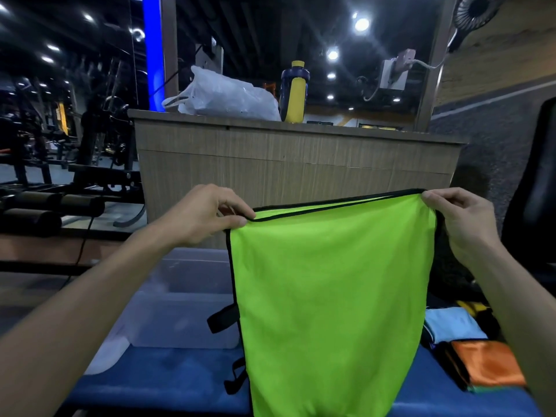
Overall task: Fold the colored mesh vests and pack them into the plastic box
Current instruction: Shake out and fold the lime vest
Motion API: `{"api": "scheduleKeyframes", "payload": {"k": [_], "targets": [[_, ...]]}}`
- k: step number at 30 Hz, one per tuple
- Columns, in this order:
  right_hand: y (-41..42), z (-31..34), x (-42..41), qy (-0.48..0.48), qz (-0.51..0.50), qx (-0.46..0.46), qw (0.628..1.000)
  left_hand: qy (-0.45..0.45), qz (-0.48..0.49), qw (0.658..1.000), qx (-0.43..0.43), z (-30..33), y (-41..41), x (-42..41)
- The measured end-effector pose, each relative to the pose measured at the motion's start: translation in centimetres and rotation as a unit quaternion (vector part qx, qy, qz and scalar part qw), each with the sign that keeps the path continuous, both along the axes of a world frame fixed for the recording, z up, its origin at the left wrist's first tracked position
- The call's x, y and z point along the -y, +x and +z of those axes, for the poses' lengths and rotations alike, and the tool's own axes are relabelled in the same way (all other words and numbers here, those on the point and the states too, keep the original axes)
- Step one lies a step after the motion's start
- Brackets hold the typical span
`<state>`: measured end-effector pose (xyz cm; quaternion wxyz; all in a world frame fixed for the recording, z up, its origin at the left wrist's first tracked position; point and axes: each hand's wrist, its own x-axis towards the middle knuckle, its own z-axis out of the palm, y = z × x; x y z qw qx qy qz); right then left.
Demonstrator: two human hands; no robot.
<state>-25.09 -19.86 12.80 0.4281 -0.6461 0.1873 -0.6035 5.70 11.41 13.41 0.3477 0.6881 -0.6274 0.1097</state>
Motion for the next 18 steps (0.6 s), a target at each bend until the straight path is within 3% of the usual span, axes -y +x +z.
{"api": "scheduleKeyframes", "payload": {"k": [5,9,11,13,18], "targets": [[-0.7,0.6,-0.4,-0.02,0.017,0.009,1.0,-0.004,0.01,0.991,-0.136,-0.1,-0.2,-0.4],[-1.7,2.0,-0.8,0.001,0.075,0.034,0.997,-0.031,-0.158,0.91,-0.382,0.8,-1.0,-2.2],[-2.6,2.9,-1.0,0.019,0.144,0.049,0.988,-0.04,-0.246,0.866,-0.433,1.8,-1.7,-3.5],[-3.5,3.6,-1.1,0.045,0.222,0.033,0.973,-0.046,-0.294,0.849,-0.436,3.0,-1.9,-4.3],[-4.7,3.3,-1.4,0.068,0.281,-0.011,0.957,-0.023,-0.154,0.898,-0.412,4.1,0.6,-3.3]]}}
